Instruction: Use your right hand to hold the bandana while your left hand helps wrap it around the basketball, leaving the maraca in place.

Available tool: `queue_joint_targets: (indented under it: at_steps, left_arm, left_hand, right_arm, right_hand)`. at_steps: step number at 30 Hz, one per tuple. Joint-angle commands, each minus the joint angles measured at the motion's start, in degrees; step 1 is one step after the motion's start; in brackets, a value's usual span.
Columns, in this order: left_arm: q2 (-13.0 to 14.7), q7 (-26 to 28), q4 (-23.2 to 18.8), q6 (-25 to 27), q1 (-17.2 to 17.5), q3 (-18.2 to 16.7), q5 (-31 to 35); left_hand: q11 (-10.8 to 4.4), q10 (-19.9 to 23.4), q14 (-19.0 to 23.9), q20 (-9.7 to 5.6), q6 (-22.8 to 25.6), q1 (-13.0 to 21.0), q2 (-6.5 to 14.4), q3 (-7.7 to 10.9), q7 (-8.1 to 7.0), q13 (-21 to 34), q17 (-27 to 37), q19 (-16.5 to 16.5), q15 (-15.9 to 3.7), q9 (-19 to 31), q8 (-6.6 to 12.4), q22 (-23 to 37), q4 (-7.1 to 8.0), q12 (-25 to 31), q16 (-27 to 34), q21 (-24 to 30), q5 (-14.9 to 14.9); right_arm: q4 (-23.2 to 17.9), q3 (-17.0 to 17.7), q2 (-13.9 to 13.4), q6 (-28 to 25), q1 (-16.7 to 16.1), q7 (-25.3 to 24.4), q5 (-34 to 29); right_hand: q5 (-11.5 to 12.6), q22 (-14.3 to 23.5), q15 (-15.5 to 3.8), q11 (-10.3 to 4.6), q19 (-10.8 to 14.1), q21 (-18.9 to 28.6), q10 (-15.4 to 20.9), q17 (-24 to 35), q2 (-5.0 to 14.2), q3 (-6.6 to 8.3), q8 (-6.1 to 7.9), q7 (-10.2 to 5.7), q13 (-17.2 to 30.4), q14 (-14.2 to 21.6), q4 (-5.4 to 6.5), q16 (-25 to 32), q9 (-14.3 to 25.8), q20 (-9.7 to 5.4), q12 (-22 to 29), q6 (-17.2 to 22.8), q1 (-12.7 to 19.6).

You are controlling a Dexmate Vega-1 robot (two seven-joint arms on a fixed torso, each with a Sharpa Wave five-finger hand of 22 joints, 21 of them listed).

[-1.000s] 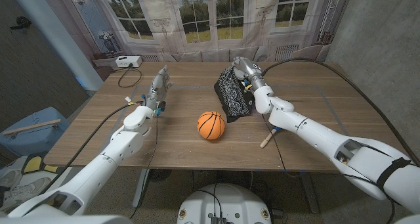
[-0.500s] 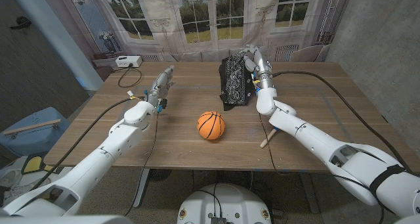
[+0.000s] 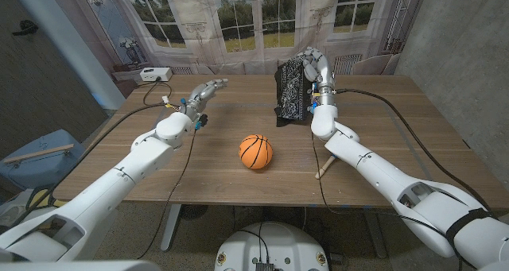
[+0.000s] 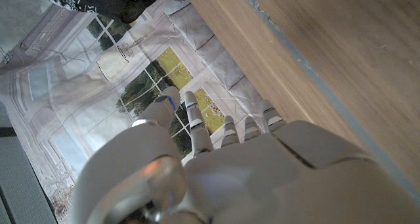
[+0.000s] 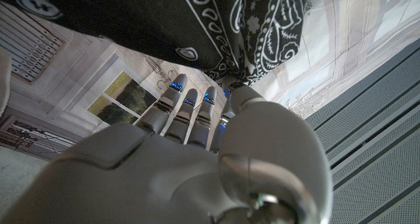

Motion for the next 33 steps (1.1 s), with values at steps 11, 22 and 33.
queue_joint_targets:
  at_steps: [11, 22, 33]
  left_arm:
    - [0.8, -17.5, 1.8, 4.5, -12.1, 7.8, 3.8]
    - [-0.4, -28.6, 6.6, 0.5, -17.6, 10.7, 3.6]
    - [-0.7, -27.2, 5.2, -0.8, -17.1, 10.7, 5.8]
  left_hand:
    - [0.59, -1.0, -4.5, 0.12, -0.2, -1.9, -3.2, -3.21, 1.27, 0.2, 0.3, -2.8, 0.53, 0.1, -1.24, 0.1, 1.08, -0.8, -0.8, -1.8, -2.3]
    - [0.27, -2.2, -7.8, 0.1, 1.7, -2.0, -2.6, -4.17, 0.06, 0.2, 0.3, -4.4, 1.26, -0.1, -1.87, 0.2, 1.23, -1.4, -0.6, -3.0, -2.3]
    - [-0.38, -1.2, -7.1, 0.06, 2.3, -0.5, -3.6, -4.86, 0.08, 0.1, 0.2, -3.2, 1.25, -0.3, -2.22, 0.0, 0.42, -1.1, -0.1, -3.1, -2.2]
  right_arm:
    - [-6.2, 0.6, 0.0, 0.8, -2.2, -3.3, -5.8]
    - [-8.5, 0.3, 0.2, -2.1, -2.7, -3.8, -8.3]
    - [-8.5, -0.6, 0.2, -2.2, -2.6, -3.3, -9.1]
  right_hand:
    - [1.0, 0.3, -4.44, 0.15, 0.2, 0.4, 1.1, 0.2, -0.47, -0.03, 1.65, 1.22, 0.4, 0.7, 0.5, -0.5, 1.0, 0.12, 0.4, 0.6, 0.0]
    - [1.4, 0.3, -4.43, -0.03, 0.2, 0.4, 1.3, 0.2, -0.61, 0.06, 2.22, 1.37, 0.5, 0.7, 0.38, -0.8, 0.8, 0.13, 0.3, 0.9, -0.1]
    - [1.7, 0.3, -4.43, 0.15, 0.2, 0.3, 1.5, 0.2, -0.65, 0.14, 2.61, 1.43, 0.6, 0.7, 0.34, -1.1, 0.5, 0.11, 0.1, 0.8, -0.1]
